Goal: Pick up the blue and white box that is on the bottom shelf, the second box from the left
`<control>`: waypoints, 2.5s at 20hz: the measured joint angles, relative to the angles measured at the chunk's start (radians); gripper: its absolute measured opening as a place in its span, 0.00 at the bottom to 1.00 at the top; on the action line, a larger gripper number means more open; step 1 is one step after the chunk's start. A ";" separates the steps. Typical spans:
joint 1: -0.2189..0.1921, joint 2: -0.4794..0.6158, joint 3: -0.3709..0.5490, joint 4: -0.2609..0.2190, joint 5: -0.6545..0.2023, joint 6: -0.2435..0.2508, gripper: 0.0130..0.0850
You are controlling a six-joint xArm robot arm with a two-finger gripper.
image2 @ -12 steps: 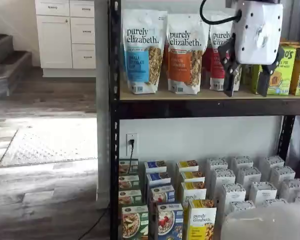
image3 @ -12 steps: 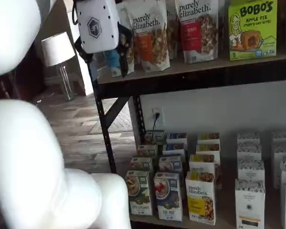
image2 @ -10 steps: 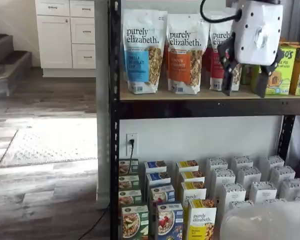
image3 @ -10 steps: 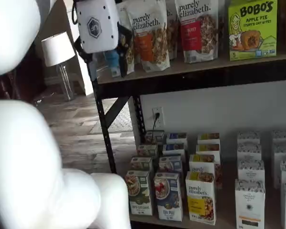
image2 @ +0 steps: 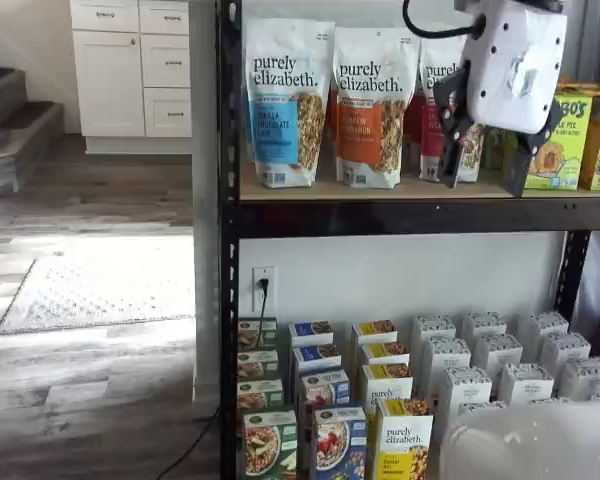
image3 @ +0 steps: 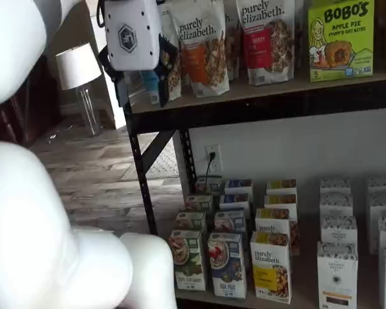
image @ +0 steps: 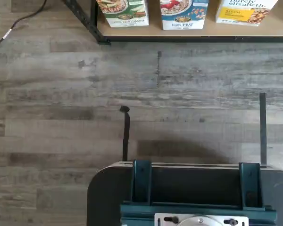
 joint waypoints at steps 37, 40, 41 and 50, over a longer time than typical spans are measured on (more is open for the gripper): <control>0.144 0.006 0.284 -0.065 -0.301 0.099 1.00; 0.146 0.018 0.319 -0.066 -0.354 0.097 1.00; 0.147 0.022 0.330 -0.068 -0.370 0.096 1.00; 0.138 0.064 0.441 -0.090 -0.562 0.077 1.00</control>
